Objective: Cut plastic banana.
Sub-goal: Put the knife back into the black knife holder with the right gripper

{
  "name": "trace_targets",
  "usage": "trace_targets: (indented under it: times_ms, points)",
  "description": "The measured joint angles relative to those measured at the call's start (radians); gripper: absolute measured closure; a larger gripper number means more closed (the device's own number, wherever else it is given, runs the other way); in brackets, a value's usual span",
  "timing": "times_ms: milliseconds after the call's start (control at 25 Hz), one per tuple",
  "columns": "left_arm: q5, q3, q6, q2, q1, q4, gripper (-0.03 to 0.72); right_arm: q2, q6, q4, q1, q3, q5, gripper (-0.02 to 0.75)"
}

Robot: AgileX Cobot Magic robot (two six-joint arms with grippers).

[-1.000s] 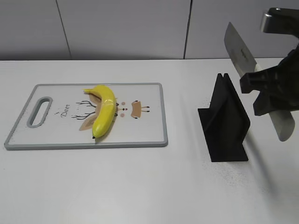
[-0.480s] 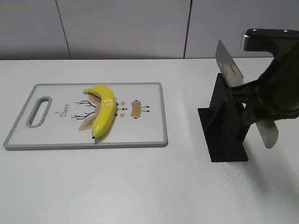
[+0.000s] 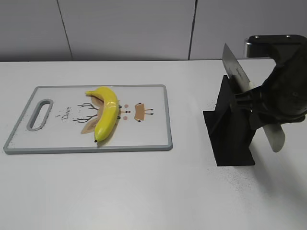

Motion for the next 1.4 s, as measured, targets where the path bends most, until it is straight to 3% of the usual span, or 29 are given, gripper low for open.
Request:
trace_targets:
  times_ms: [480, 560, 680, 760, 1080, 1400]
  points:
    - [-0.002, 0.0, 0.0, 0.0, 0.0, 0.0, 0.099, 0.041, 0.001, 0.013, 0.0, 0.0, -0.001, 0.573]
    - [-0.002, 0.0, 0.0, 0.0, 0.0, 0.0, 0.099, 0.041, 0.001, 0.019, 0.0, 0.0, -0.004, 0.485]
    - [-0.002, 0.0, 0.0, 0.0, 0.0, 0.0, 0.099, 0.041, -0.01, 0.035, 0.0, -0.001, 0.0, 0.227]
    - [-0.002, 0.0, 0.0, 0.0, 0.0, 0.0, 0.099, 0.034, -0.04, 0.057, 0.0, -0.006, 0.017, 0.121]
    - [-0.002, 0.0, 0.0, 0.0, 0.0, 0.0, 0.099, -0.163, -0.225, 0.132, 0.0, -0.008, 0.146, 0.111]
    - [-0.002, 0.0, 0.0, 0.0, 0.0, 0.0, 0.099, -0.537, -0.432, 0.185, 0.0, 0.229, 0.187, 0.136]
